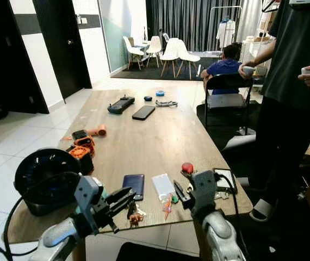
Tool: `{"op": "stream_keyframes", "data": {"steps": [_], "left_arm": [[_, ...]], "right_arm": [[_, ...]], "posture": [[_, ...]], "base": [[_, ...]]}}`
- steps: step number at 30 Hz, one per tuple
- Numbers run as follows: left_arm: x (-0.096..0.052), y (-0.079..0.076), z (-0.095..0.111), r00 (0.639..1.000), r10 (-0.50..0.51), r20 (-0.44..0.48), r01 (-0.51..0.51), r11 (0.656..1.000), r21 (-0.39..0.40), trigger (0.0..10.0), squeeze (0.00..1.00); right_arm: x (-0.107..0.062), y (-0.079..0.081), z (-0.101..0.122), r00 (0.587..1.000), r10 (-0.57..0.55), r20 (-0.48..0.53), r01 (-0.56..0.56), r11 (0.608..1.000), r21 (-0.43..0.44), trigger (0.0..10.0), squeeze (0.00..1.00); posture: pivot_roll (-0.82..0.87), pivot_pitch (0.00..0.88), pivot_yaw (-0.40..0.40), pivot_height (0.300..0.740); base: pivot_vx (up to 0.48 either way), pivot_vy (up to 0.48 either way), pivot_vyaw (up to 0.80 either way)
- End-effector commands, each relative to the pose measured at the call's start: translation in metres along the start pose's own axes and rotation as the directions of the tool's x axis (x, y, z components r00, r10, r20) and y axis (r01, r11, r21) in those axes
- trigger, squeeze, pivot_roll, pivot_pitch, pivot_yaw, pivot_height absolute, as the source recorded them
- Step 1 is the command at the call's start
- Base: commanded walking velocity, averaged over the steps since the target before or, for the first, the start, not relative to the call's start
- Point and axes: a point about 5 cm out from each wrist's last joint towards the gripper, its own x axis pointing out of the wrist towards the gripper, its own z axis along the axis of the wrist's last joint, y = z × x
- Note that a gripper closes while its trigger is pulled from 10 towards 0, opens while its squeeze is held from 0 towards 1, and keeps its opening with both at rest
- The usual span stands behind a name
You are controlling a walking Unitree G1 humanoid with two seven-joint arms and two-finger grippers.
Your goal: Hang keys on a hook
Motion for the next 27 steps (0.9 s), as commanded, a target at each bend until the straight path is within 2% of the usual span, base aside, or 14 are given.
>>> {"op": "stream_keyframes", "data": {"steps": [1,2,4,6,7,8,9,17,18,20,21,22,23,27], "left_arm": [[0.001,-0.005,-0.004,1.0,-0.013,-0.011,0.013,1.0,-0.002,10.0,0.0],[0.001,-0.005,-0.003,1.0,-0.014,0.0,0.014,1.0,-0.012,10.0,0.0],[0.0,-0.006,-0.002,1.0,-0.014,0.01,0.014,1.0,-0.025,10.0,0.0],[-0.001,-0.007,-0.002,1.0,-0.022,0.014,0.023,0.999,-0.033,10.0,0.0],[-0.002,-0.008,-0.002,0.999,-0.03,0.015,0.031,0.999,-0.041,10.0,0.0],[-0.002,-0.008,-0.002,0.999,-0.03,0.015,0.031,0.999,-0.041,10.0,0.0],[-0.004,-0.009,-0.002,0.999,-0.041,0.011,0.042,0.998,-0.045,10.0,0.0],[-0.006,-0.015,-0.004,0.996,-0.082,0.014,0.083,0.993,-0.088,10.0,0.0],[-0.007,-0.016,-0.003,0.996,-0.091,0.016,0.092,0.991,-0.096,10.0,0.0],[-0.007,-0.018,-0.003,0.994,-0.107,0.016,0.108,0.989,-0.105,10.0,0.0],[-0.007,-0.018,-0.003,0.994,-0.107,0.016,0.108,0.989,-0.105,10.0,0.0],[-0.007,-0.019,-0.003,0.993,-0.116,0.015,0.117,0.987,-0.11,10.0,0.0],[-0.008,-0.019,-0.003,0.992,-0.124,0.014,0.125,0.985,-0.116,10.0,0.0],[-0.009,-0.022,-0.003,0.99,-0.138,0.018,0.14,0.981,-0.136,10.0,0.0]], "right_arm": [[0.001,0.007,-0.007,0.998,0.041,-0.044,-0.041,0.999,-0.001,10.0,0.9],[0.003,0.011,-0.008,0.998,0.056,-0.043,-0.056,0.998,0.007,10.0,1.0],[0.004,0.014,-0.008,0.997,0.071,-0.038,-0.07,0.997,0.013,10.0,1.0],[0.005,0.019,-0.007,0.995,0.093,-0.034,-0.093,0.996,0.012,10.0,0.9],[0.004,0.022,-0.007,0.993,0.112,-0.03,-0.112,0.994,0.012,10.0,0.55],[0.004,0.022,-0.007,0.993,0.112,-0.03,-0.112,0.994,0.012,10.0,0.55],[0.003,0.026,-0.008,0.991,0.13,-0.032,-0.129,0.991,0.015,10.0,0.0],[-0.007,0.033,-0.021,0.986,0.158,-0.055,-0.153,0.984,0.091,10.0,0.0],[-0.008,0.035,-0.022,0.985,0.164,-0.052,-0.158,0.982,0.106,5.8,0.0],[-0.01,0.037,-0.022,0.984,0.175,-0.045,-0.169,0.979,0.114,3.6,0.0],[-0.01,0.037,-0.022,0.984,0.175,-0.045,-0.169,0.979,0.114,3.6,0.0],[-0.01,0.038,-0.023,0.983,0.177,-0.044,-0.171,0.979,0.113,4.6,0.0],[-0.011,0.039,-0.024,0.983,0.175,-0.047,-0.169,0.98,0.109,10.0,0.0],[-0.015,0.039,-0.025,0.985,0.163,-0.049,-0.156,0.981,0.116,10.0,0.0]], "posture": [[0.04,0.053,0.029,0.74],[0.04,0.057,0.026,0.74],[0.04,0.059,0.024,0.74],[0.04,0.061,0.022,0.74],[0.04,0.061,0.022,0.74],[0.04,0.061,0.022,0.74],[0.04,0.065,0.02,0.74],[0.04,0.074,0.017,0.74],[0.03,0.075,0.018,0.74],[0.03,0.075,0.018,0.74],[0.03,0.075,0.018,0.74],[0.03,0.075,0.018,0.74],[0.03,0.075,0.018,0.74],[0.03,0.076,0.017,0.74]], "base": [[0.0,0.0,0.0],[0.0,0.0,0.0],[0.0,0.0,0.0],[0.0,0.0,0.0],[0.0,0.0,0.0],[0.0,0.0,0.0],[0.0,0.0,0.0],[0.0,0.0,0.0],[0.0,0.0,0.0],[0.0,0.0,0.0],[0.0,0.0,0.0],[0.0,0.0,0.0],[0.0,0.0,0.0],[0.0,0.0,0.0]]}}
